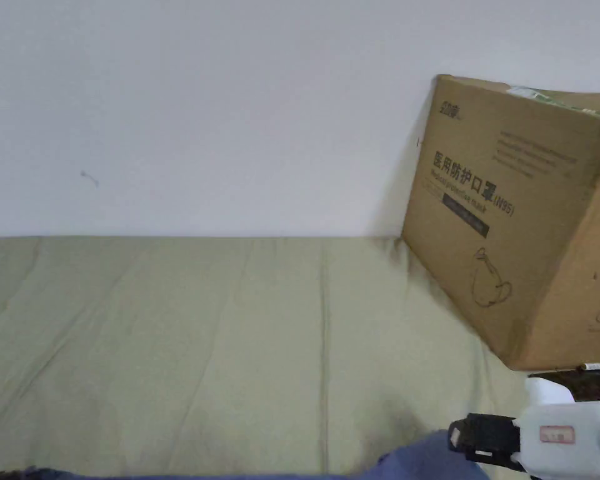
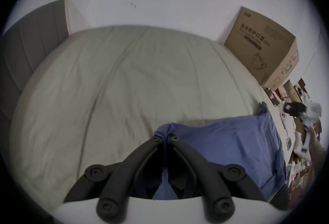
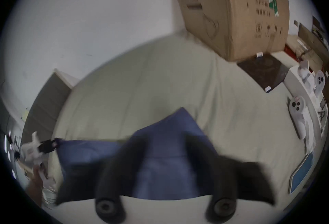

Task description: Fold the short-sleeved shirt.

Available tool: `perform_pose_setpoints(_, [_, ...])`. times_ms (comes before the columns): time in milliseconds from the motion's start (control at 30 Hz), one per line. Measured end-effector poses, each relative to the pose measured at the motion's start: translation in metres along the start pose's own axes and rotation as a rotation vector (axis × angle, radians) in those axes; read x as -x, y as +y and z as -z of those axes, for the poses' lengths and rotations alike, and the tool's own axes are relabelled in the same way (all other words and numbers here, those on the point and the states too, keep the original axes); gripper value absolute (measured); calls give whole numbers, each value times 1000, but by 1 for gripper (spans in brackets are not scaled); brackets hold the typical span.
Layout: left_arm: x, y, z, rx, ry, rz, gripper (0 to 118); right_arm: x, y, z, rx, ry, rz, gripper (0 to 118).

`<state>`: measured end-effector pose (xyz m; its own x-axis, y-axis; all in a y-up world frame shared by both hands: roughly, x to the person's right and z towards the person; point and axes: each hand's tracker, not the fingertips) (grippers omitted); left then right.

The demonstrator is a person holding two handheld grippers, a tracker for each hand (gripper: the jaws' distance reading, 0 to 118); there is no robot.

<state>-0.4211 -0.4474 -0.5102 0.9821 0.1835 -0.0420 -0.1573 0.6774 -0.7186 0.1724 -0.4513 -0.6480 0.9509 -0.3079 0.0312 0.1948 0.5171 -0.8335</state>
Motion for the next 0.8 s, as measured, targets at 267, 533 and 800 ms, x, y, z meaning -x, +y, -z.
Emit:
perform_pose_setpoints(267, [8, -1, -10, 55, 14, -9, 3, -28, 9, 102, 294, -156, -39, 105])
perform_pose_setpoints(533, [10, -5, -26, 62, 29, -28, 3, 16, -13, 33, 181, -38, -227, 0])
perform_pose_setpoints(800, [2, 58, -92, -112, 36, -33, 3, 60, 58, -95, -129, -9, -256, 0])
